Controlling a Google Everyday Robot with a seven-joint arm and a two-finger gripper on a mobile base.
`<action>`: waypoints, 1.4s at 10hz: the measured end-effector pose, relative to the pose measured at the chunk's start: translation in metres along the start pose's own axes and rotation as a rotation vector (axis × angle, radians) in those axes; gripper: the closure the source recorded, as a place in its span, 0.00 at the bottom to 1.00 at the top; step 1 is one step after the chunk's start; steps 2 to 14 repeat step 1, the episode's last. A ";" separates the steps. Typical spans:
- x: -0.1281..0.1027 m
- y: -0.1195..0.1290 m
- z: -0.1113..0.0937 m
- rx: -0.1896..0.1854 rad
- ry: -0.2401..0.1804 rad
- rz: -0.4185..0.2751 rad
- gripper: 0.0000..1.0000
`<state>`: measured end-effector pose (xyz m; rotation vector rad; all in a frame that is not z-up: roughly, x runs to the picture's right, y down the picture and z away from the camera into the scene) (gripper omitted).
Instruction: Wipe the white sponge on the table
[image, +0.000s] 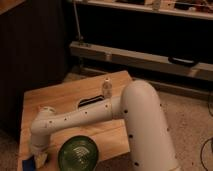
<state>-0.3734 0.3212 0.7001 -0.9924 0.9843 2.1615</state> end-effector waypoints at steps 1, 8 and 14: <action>0.000 0.011 0.003 0.007 -0.007 -0.008 0.54; 0.000 0.011 0.003 0.007 -0.007 -0.008 0.54; 0.000 0.011 0.003 0.007 -0.007 -0.008 0.54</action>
